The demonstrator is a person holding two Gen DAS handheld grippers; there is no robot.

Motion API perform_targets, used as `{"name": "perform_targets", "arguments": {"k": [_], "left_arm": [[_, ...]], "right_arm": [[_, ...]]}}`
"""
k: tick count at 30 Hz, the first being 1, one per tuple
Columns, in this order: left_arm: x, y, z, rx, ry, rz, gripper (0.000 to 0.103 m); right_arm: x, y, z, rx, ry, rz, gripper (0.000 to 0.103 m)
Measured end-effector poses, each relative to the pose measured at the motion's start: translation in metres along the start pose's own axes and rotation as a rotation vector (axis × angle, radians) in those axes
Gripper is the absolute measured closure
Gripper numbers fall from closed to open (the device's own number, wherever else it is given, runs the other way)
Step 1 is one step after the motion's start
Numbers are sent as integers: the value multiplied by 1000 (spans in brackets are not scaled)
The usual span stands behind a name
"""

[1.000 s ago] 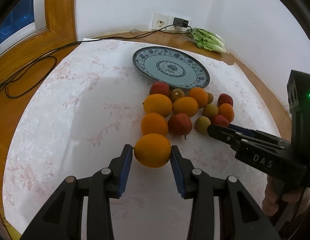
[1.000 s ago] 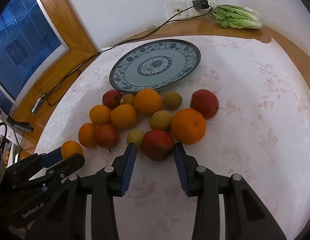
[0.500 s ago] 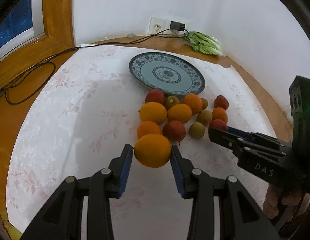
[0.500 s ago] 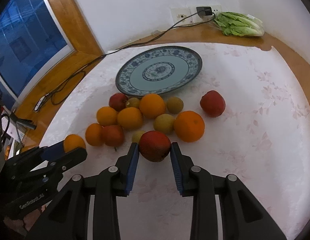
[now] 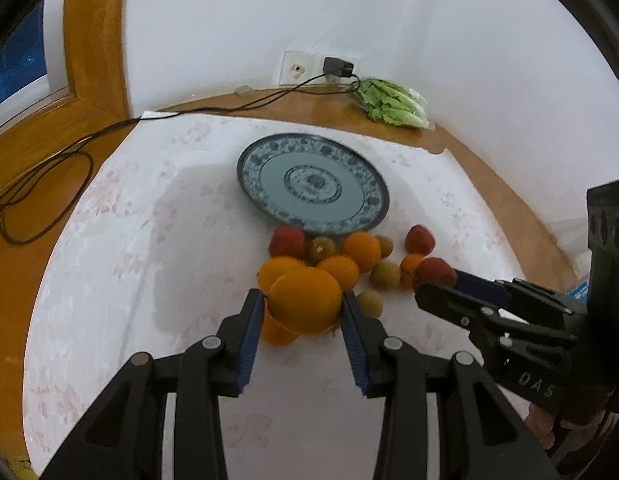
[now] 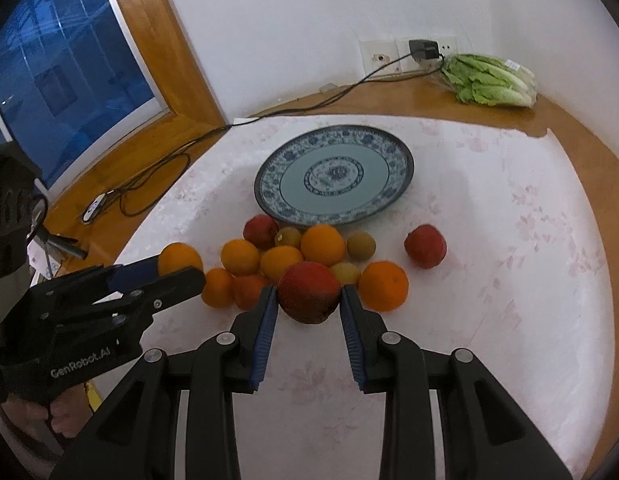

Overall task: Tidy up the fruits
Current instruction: 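Carry the orange with the left tool while the right tool carries the apple to the plate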

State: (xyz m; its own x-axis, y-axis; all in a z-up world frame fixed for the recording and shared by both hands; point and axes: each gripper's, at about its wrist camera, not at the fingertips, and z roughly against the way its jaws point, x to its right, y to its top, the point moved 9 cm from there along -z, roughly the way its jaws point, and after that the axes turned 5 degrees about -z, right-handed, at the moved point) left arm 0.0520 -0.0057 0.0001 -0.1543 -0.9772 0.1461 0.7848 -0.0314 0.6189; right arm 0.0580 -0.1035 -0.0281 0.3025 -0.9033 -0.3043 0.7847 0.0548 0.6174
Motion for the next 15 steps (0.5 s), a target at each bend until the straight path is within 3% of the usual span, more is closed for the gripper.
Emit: {"name": "perform_targets", "arguments": {"k": [11,15], "left_arm": [[4,41,2,22,-41,-12,62],[2,59,-4,42,-21,-18,62]], "right_arm": [[-2,35,8,38,5,26,70],[0,49,6,52,-7,41,70]]}}
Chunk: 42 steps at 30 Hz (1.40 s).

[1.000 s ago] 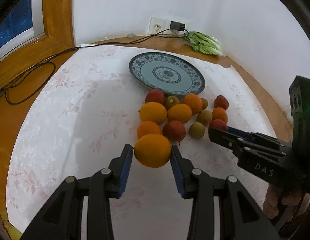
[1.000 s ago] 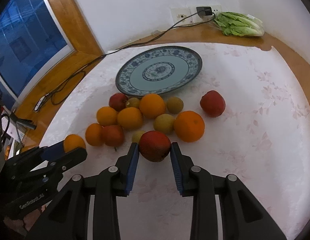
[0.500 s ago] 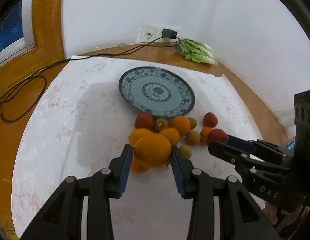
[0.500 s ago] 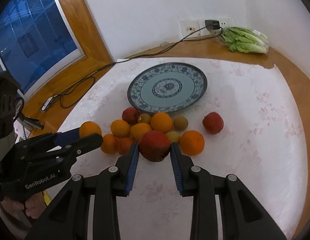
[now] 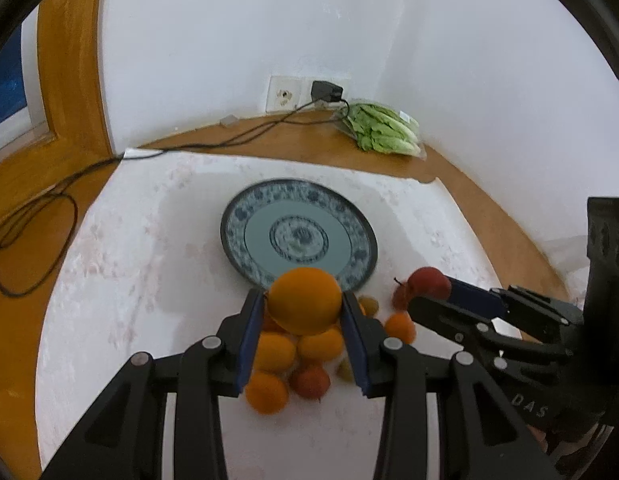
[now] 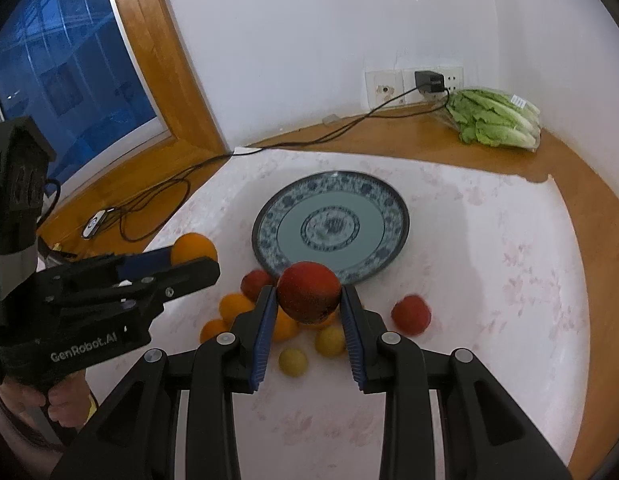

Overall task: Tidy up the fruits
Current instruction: 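Carry the orange with the left tool while the right tool carries the apple to the plate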

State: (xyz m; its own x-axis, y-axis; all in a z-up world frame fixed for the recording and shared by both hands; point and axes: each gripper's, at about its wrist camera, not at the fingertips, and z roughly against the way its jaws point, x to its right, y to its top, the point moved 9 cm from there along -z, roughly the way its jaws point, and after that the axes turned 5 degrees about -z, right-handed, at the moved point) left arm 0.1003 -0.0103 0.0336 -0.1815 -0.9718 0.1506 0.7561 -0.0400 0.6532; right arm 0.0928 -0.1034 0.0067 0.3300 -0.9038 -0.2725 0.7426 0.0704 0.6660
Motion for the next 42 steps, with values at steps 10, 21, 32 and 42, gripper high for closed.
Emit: {"name": "perform_targets", "arguments": {"k": [10,21,32,42], "left_arm": [[-3,34,-39,-8,-6,-9,62],[-12,53,-97,-41,3,-6,62],[-31,53,-144,-101,36,28,62],[-33,49,-156,-123,30,36,63]], "right_arm": [[19,31,-30,-1,8,-12,70],[43,52,-76,-23,-31,-13,70],[60,59,-122,-65,-60,-3,70],[66,58,-138,-79,-72,3,70]]}}
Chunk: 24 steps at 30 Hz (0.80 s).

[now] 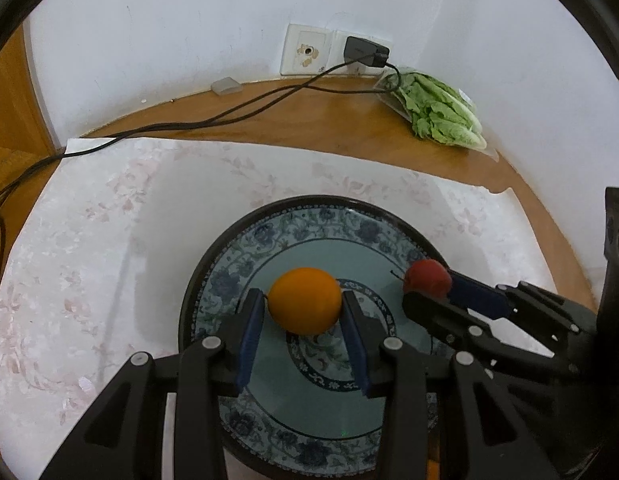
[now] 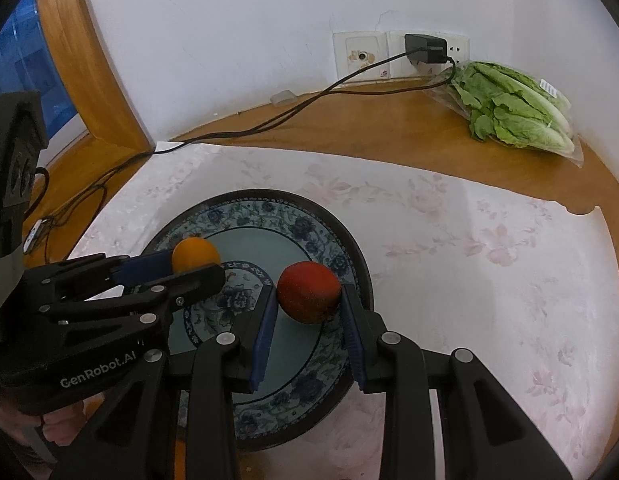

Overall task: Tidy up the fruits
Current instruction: 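Carry the orange with the left tool while the right tool carries the apple to the plate, then open the left tool over the plate while the right tool releases the apple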

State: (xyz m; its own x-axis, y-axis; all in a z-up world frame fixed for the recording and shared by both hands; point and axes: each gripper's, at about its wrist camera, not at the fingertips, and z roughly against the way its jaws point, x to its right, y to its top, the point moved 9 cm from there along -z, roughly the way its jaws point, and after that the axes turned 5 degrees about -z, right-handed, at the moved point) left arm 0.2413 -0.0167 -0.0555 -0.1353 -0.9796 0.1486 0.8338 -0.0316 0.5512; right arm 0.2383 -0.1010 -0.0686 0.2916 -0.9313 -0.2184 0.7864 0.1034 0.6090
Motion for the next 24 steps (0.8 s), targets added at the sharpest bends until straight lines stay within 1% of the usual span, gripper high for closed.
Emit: {"name": "perform_targets", "arguments": {"k": [5,11,13,15,16,18,21,24], "left_arm": [[-1,0,0,-3,-8,9,62],[-1,3,4,17,35,-13,62],[-3,4,6,21,34,-8,57],[-5,4,9,20,33,1,49],[-6,4,12,22,36,4,48],[-7,4,17,25,35,11,43],[-6,4,26,30,24,17,39],[-3,2,36,32,17,13,36]], "right_arm": [[1,3,-2,7,0,0,70],[1,5,-2,4,3,-28,69],[3,5,0,6,2,-30,68],[4,6,4,11,-1,-32,66],[4,6,8,16,-1,-33,64],[3,6,14,25,1,-33,58],[1,6,25,41,7,-29,55],[-2,4,37,54,14,-24,54]]}}
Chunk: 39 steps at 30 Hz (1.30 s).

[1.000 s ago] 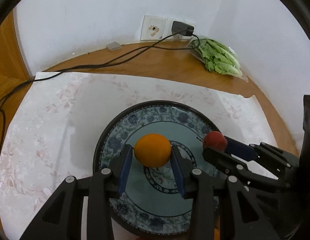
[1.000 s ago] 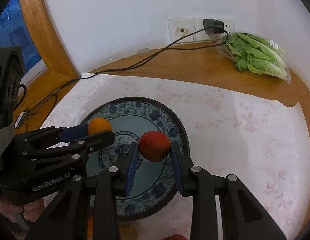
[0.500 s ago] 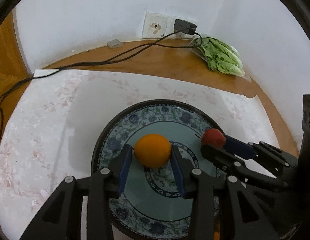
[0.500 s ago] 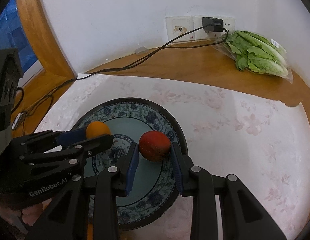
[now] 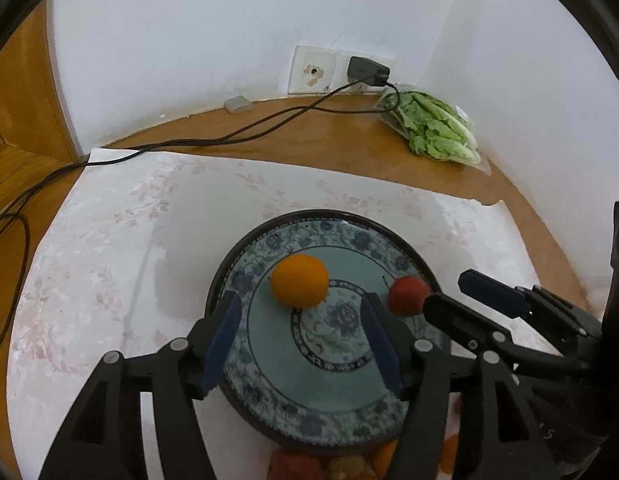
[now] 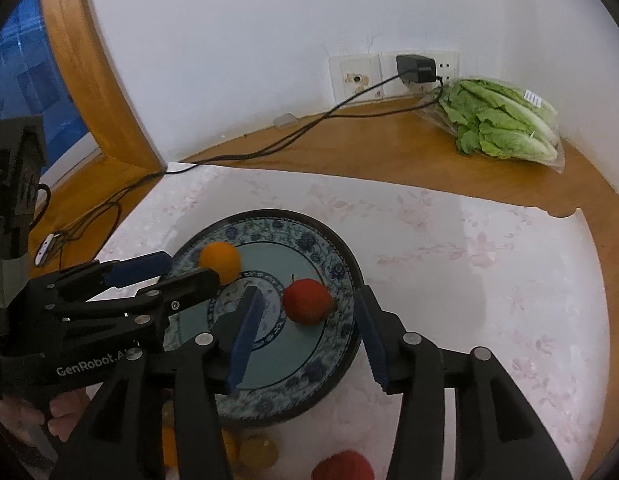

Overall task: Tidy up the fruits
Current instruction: 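Open the left tool over the plate while the right tool releases the apple, then move both open tools back toward the fruit pile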

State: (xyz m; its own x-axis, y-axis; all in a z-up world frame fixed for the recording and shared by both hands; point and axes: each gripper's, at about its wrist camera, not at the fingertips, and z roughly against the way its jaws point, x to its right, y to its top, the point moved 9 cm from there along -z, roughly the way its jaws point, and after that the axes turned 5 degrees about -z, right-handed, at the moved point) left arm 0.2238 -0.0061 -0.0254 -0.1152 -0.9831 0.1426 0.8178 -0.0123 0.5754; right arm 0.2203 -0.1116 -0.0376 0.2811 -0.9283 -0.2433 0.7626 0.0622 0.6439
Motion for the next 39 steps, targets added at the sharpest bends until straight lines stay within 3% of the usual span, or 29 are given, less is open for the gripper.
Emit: {"name": "perform_targets", "arguments": {"k": [20,39], "left_arm": [[-3,-46,71,0,34,-23,34],[-13,-109,87,-41,44,39,33]], "right_arm": [[-16,-39,66,21,25,-2,53],[-4,-102,74,-54,27,-93,53]]}}
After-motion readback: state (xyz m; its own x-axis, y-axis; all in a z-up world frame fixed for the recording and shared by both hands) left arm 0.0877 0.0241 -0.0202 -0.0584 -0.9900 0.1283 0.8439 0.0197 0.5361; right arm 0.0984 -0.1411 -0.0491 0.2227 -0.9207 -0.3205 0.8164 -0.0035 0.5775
